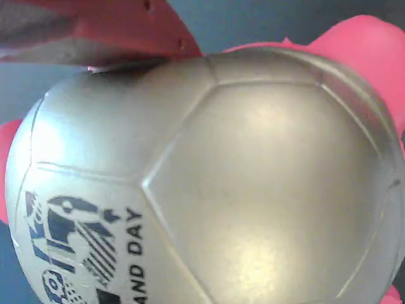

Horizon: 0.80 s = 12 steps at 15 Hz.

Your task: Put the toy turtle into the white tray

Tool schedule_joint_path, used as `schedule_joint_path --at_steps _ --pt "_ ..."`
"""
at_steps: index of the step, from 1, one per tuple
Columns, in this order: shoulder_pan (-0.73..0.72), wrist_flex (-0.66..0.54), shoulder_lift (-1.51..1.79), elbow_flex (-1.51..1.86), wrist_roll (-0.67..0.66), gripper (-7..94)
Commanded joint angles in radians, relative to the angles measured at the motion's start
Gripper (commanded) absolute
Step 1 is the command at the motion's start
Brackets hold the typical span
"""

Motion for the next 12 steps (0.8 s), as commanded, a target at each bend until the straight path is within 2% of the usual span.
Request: schedule_joint_path --at_steps 1,6,12 --pt "-0.163 0.015 0.046 -0.204 0.06 0" --pt "-0.393 0.018 -0.12 -0.399 0.143 0" --pt "-0.486 0.012 -0.439 -0.698 0.176 0"
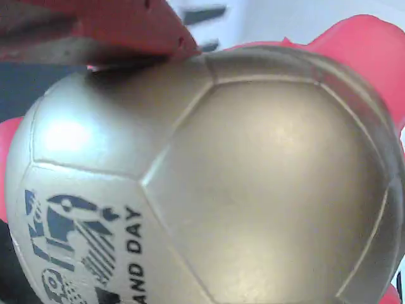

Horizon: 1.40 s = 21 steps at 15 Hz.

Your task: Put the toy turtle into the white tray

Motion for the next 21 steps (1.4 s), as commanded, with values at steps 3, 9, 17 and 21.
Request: schedule_joint_path --at_steps 3,9,17,21 --pt "-0.035 -0.009 -0.109 -0.238 0.032 0" --pt "-0.018 -0.012 -0.239 -0.304 0.026 1" --pt "-0.023 -0.008 -0.25 -0.268 0.015 53" --pt "-0.02 0.005 -0.244 -0.278 0.017 53"
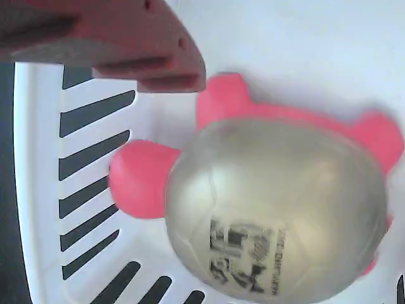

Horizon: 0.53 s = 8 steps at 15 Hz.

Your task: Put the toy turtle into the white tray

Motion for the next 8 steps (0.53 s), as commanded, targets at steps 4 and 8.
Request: schedule_joint_path --at_steps 4,8 --pt "0.035 0.025 0.322 0.066 0.002 30" --pt "0.091 -0.049 0.742 0.368 0.006 0"
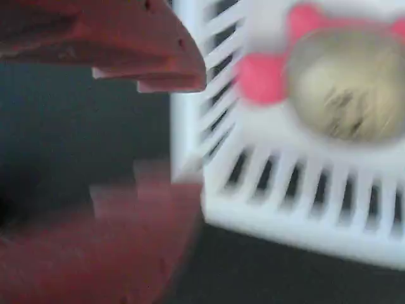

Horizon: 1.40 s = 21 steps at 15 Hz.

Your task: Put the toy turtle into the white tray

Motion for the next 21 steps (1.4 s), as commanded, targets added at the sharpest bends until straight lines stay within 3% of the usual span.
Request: schedule_joint_path --at_steps 1,5,11,21 --pt "0.014 -0.049 0.351 0.224 0.008 0" --pt "0.104 -0.104 0.782 0.663 0.04 0" --pt "0.278 -0.403 1.465 1.629 0.009 0" --pt "0.324 -0.367 1.95 2.18 0.043 0"
